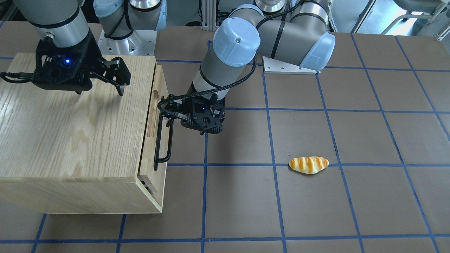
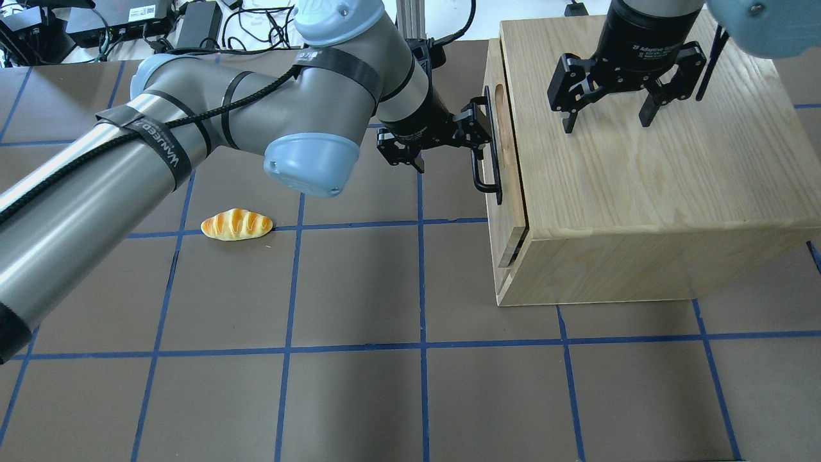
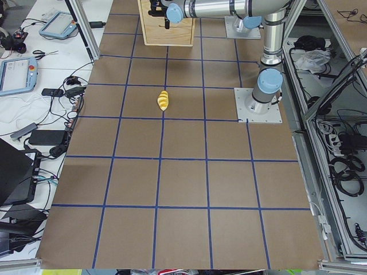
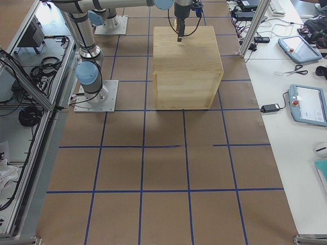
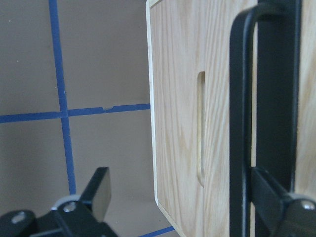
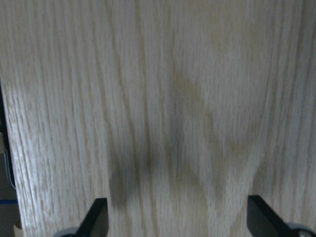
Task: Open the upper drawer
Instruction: 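Pull the drawer handle outward with the left gripper, sliding the drawer open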
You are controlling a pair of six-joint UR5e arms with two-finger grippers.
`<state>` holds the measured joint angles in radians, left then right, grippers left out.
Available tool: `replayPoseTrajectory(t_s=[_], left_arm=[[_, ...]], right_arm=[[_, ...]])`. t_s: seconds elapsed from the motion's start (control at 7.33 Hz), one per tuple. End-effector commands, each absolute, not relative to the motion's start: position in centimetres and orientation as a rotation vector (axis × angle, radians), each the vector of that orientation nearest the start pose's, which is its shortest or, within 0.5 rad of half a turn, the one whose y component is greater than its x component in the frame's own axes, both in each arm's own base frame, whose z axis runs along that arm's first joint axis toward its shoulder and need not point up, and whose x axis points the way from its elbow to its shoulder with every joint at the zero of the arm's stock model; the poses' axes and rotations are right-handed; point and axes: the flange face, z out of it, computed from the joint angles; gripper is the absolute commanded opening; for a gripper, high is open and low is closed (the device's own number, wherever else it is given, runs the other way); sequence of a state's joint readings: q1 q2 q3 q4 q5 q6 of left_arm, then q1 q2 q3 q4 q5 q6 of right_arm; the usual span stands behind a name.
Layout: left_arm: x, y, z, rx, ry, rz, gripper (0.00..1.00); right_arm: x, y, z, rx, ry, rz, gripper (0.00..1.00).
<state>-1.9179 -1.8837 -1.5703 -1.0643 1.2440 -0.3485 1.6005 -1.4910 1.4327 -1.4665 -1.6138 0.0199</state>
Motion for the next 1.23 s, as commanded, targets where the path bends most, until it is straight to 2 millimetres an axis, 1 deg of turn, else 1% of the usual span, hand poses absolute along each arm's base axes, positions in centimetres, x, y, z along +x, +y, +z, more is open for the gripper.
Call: replayPoseTrajectory(t_s=[0.0,0.14,0.27,0.55,0.82,0.95,1.09], left_arm=[[-35.6,-52.7,36.7,0.096,3.491,-0.130,1.00],[-33.4,-53.9,37.5,0.047,3.498,-0.164,1.00],[-32.1,-54.1,38.0,0.074,3.491,-0.175,1.00],[-30.7,-54.6,38.3,0.061,3.487,-0.188,1.00],[-29.8,-54.5,37.8,0.052,3.483,-0.175,1.00],[-28.8,-54.6,37.7,0.053,3.480,-0.178,1.00],[-27.4,-55.0,38.1,0.023,3.479,-0.179,1.00]], right_arm=[[14.5,-51.6,50.5,-0.021,3.185,0.072,1.00],[14.4,-51.6,50.4,-0.019,3.185,0.074,1.00],[14.5,-51.6,50.5,-0.019,3.185,0.072,1.00],[14.5,-51.6,50.5,-0.021,3.185,0.072,1.00],[14.4,-51.6,50.5,-0.016,3.185,0.072,1.00],[14.4,-51.6,50.4,-0.019,3.185,0.074,1.00],[14.5,-51.6,50.5,-0.019,3.185,0.072,1.00]])
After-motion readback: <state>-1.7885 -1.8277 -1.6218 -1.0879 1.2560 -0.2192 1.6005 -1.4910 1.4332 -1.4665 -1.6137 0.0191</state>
